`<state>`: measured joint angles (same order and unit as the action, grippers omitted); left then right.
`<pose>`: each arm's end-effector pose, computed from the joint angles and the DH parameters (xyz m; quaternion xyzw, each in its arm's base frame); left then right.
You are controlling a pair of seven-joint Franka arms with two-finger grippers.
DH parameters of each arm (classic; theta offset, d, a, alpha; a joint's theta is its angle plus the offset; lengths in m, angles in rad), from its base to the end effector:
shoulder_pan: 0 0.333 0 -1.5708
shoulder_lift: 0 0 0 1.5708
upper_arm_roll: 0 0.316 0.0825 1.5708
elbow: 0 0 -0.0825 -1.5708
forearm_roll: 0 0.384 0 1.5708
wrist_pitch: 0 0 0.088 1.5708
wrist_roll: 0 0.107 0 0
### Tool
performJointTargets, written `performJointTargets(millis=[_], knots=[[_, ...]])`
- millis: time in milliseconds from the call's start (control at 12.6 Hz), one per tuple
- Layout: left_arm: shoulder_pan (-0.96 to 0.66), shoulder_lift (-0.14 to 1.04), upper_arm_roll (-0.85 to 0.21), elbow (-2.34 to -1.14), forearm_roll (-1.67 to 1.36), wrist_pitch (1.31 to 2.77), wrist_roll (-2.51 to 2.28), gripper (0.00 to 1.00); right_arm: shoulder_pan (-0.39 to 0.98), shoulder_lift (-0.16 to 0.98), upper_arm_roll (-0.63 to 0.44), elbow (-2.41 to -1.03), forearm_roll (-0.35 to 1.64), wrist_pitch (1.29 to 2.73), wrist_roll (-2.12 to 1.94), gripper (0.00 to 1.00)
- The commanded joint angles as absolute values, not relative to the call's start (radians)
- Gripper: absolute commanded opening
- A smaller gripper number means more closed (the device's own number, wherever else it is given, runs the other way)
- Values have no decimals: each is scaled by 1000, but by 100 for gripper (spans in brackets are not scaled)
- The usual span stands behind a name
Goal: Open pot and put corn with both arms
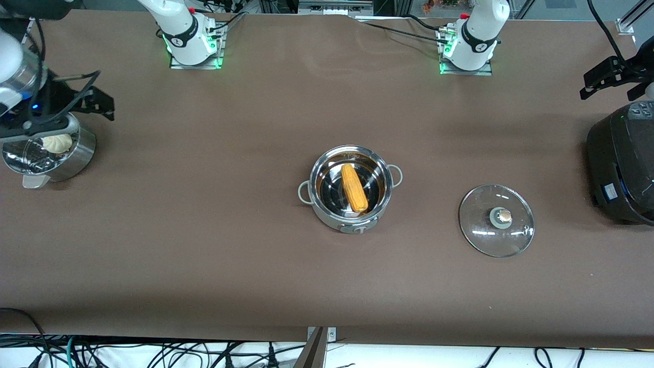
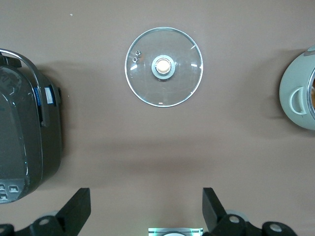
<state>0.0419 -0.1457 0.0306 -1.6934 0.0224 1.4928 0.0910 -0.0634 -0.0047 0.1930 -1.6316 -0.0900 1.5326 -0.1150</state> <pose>0.4982 0.0399 0.6373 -0.9995 0.0089 0.0281 0.0067 0.5433 0.0611 0.5958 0.9904 0.1221 -0.0468 0.0458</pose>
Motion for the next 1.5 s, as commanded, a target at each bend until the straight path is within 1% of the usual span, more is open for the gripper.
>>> performJointTargets(millis=[0, 158, 474, 870, 1423], knots=[[41, -130, 29, -1660, 44, 1471, 86, 100, -123, -34, 227, -1661, -84, 1542, -118, 100], [41, -130, 29, -1660, 44, 1471, 86, 100, -158, -34, 224, -1663, -57, 1537, -120, 100], [40, -130, 29, -1660, 44, 1471, 86, 100, -155, -22, 222, -1669, -54, 1539, -118, 100], [40, -129, 29, -1660, 44, 1471, 86, 100, -155, 49, 224, -1585, -54, 1525, -123, 100], [41, -129, 29, -1660, 44, 1471, 86, 100, -163, 69, 204, -1577, -63, 1535, -41, 100]])
